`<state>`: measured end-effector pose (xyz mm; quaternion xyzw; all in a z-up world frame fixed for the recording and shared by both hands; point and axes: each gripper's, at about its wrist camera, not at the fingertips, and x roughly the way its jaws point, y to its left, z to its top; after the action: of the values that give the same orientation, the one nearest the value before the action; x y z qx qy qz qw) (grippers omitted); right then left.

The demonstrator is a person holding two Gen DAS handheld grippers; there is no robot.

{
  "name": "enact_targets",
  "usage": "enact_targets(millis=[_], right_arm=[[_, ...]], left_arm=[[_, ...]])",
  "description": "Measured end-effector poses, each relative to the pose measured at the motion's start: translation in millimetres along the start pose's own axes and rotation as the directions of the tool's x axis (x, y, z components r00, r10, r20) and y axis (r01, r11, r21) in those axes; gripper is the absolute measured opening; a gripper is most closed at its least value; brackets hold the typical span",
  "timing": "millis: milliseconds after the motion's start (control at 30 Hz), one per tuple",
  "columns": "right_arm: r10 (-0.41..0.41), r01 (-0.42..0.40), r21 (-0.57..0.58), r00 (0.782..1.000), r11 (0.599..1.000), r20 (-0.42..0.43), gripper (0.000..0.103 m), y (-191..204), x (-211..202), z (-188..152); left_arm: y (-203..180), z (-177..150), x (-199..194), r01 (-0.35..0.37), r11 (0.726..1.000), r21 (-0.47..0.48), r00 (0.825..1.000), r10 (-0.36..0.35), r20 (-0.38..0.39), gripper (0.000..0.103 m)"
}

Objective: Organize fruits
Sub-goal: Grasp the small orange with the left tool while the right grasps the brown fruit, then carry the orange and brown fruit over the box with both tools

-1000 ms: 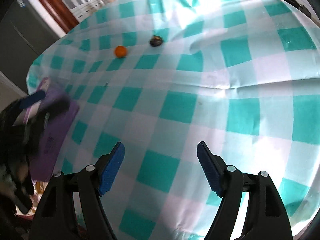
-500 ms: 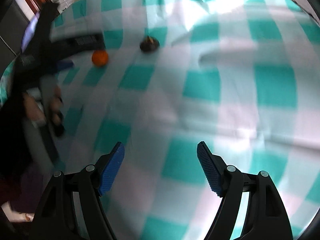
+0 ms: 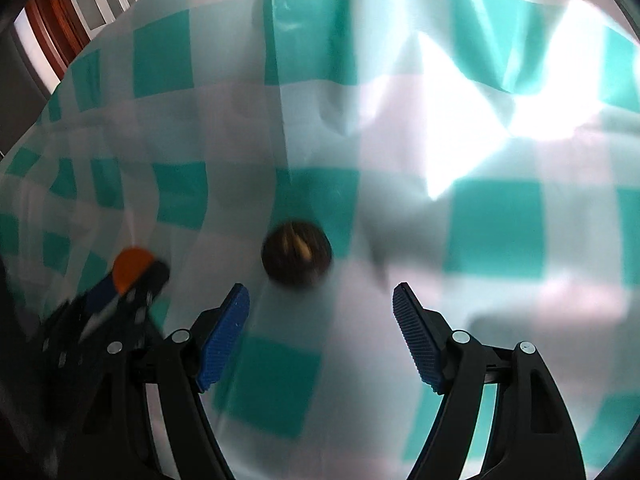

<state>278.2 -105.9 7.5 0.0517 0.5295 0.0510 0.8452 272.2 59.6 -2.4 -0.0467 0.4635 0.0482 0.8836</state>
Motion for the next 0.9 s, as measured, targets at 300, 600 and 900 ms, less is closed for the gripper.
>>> enact_targets(millis=[300, 600, 900], right_arm=[[-0.092, 0.096, -0.146, 0.995, 0.985, 0.034, 0.04, 23, 15, 6], [-0.086, 0.088, -0.103, 0.996, 0.991, 0.019, 0.04, -2, -24, -14], [-0.057, 0.029, -0.183, 0.988, 0.983, -0.146, 0.04, -3, -95, -26]], left_arm=[[-3, -3, 2, -0.001, 0.999, 0.047, 1.0, 0.002, -0.013, 0.065], [4, 1, -4, 0.041, 0.998, 0.037, 0.996, -0.038, -0.076, 0.036], [2, -3, -112, 0.056, 0.996, 0.064, 0.989, -0.047, -0.138, 0.036]])
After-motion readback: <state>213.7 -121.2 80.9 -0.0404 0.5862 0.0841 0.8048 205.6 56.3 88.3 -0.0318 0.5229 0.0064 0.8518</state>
